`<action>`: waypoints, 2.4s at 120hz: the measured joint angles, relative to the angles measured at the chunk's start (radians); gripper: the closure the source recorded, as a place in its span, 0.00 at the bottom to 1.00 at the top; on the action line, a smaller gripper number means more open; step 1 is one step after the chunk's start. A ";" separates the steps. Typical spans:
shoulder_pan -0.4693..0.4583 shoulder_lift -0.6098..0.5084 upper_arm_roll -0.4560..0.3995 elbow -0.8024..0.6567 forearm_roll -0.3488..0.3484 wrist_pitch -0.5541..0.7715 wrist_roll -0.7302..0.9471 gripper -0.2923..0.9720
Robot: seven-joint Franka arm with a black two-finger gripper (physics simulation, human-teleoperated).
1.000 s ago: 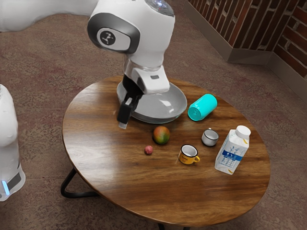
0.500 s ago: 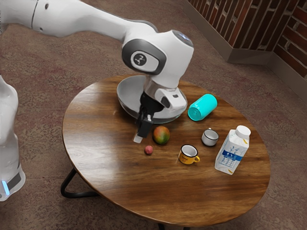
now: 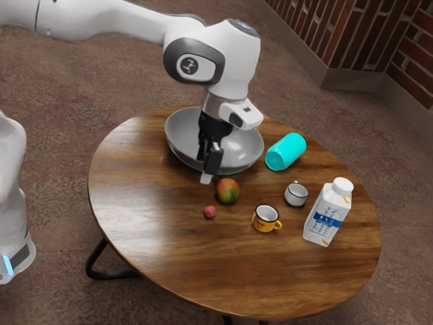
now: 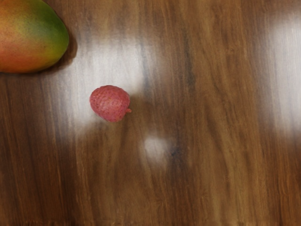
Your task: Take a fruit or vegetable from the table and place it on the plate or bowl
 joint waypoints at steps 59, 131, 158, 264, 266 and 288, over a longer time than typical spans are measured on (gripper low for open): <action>-0.031 0.033 -0.001 -0.138 -0.008 0.188 -0.019 0.25; -0.031 0.124 0.022 -0.178 -0.011 0.265 -0.028 0.25; -0.031 0.162 0.039 -0.167 -0.013 0.293 -0.029 0.25; -0.031 0.205 0.052 -0.167 -0.020 0.333 -0.030 0.42; -0.032 0.205 0.052 -0.167 -0.020 0.333 -0.030 0.43; -0.031 0.205 0.064 -0.167 -0.019 0.333 -0.031 0.50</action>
